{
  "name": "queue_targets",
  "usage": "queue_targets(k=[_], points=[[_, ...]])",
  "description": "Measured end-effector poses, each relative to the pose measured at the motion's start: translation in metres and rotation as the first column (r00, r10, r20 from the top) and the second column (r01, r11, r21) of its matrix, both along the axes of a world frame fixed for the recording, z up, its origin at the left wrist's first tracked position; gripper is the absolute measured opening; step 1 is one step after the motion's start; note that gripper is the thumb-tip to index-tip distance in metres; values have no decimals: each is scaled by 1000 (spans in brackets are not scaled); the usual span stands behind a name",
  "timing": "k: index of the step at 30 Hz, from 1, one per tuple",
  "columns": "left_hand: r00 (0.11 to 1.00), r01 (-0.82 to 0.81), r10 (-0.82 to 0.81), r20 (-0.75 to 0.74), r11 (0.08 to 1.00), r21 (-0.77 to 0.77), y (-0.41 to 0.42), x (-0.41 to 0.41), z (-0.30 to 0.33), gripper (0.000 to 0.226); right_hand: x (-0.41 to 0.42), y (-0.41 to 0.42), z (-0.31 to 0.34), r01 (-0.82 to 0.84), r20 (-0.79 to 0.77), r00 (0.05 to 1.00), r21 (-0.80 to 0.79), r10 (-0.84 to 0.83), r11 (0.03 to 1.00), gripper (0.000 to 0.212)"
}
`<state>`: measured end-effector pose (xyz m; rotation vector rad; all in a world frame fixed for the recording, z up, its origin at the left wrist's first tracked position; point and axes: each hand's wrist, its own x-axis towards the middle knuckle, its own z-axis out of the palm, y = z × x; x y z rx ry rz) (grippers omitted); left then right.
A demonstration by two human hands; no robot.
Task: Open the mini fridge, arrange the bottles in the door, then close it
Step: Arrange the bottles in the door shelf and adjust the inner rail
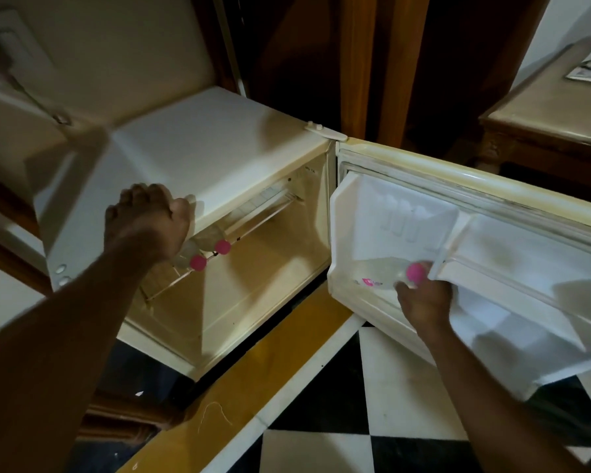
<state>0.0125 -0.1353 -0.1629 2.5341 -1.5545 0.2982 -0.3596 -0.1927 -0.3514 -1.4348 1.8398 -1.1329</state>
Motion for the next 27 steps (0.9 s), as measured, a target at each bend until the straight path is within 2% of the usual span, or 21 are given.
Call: queue_targets(k=[2, 7, 9, 11, 13, 14, 15, 16, 17, 19, 20, 21, 22, 23, 24, 26, 27], points=[[1000, -8, 8, -6, 1000, -10, -1, 1, 0, 81, 26, -9, 17, -88, -10, 996, -119, 87, 989, 33], [999, -13, 13, -46, 1000, 2, -2, 3, -3, 90, 71, -35, 43, -153, -72, 986, -75, 147, 985, 39], [1000, 0, -1, -31, 1000, -9, -2, 5, -3, 91, 78, -34, 48, -143, -90, 986, -44, 139, 989, 41], [1000, 1, -1, -21, 1000, 0, -2, 6, -2, 92, 84, -25, 51, -33, -107, 994, -48, 28, 998, 52], [1000, -11, 11, -29, 1000, 16, -1, 4, -1, 90, 99, -6, 55, 113, -164, 974, -231, -153, 966, 56], [999, -17, 17, -30, 1000, 19, -1, 4, 0, 89, 115, 3, 58, 106, -157, 972, -365, -174, 925, 53], [999, -18, 18, -30, 1000, 22, -1, 3, 0, 89, 136, 9, 64, 33, -136, 985, -468, -109, 883, 47], [999, -16, 17, -27, 1000, 25, -1, 2, 0, 89, 160, 10, 68, -87, -124, 992, -517, 26, 852, 40], [999, -17, 18, -28, 999, 31, -1, 2, 0, 88, 187, 7, 72, -219, -124, 976, -495, 182, 841, 33], [999, -28, 29, -34, 998, 53, -3, 5, -2, 86, 243, -6, 73, -457, -25, 885, -236, 465, 858, 35], [999, -35, 37, -36, 998, 59, -4, 6, -2, 82, 267, -14, 71, -545, 117, 829, -44, 547, 837, 47], [999, -38, 40, -37, 998, 56, -5, 8, -2, 77, 288, -21, 67, -597, 263, 791, 132, 553, 791, 59], [999, -36, 38, -39, 998, 53, -5, 8, -2, 75, 303, -26, 60, -623, 352, 771, 238, 531, 745, 65], [999, -30, 33, -44, 998, 56, -5, 8, -3, 78, 314, -29, 53, -631, 355, 768, 281, 532, 723, 61], [999, -21, 24, -48, 998, 67, -5, 9, -4, 84, 321, -31, 46, -625, 292, 779, 279, 555, 729, 51], [998, -13, 17, -62, 998, 63, -5, 9, -4, 91, 324, -31, 38, -586, 157, 810, 238, 564, 775, 36], [997, -20, 24, -67, 998, 59, -5, 9, -4, 93, 320, -30, 36, -570, 154, 822, 223, 548, 791, 32]])
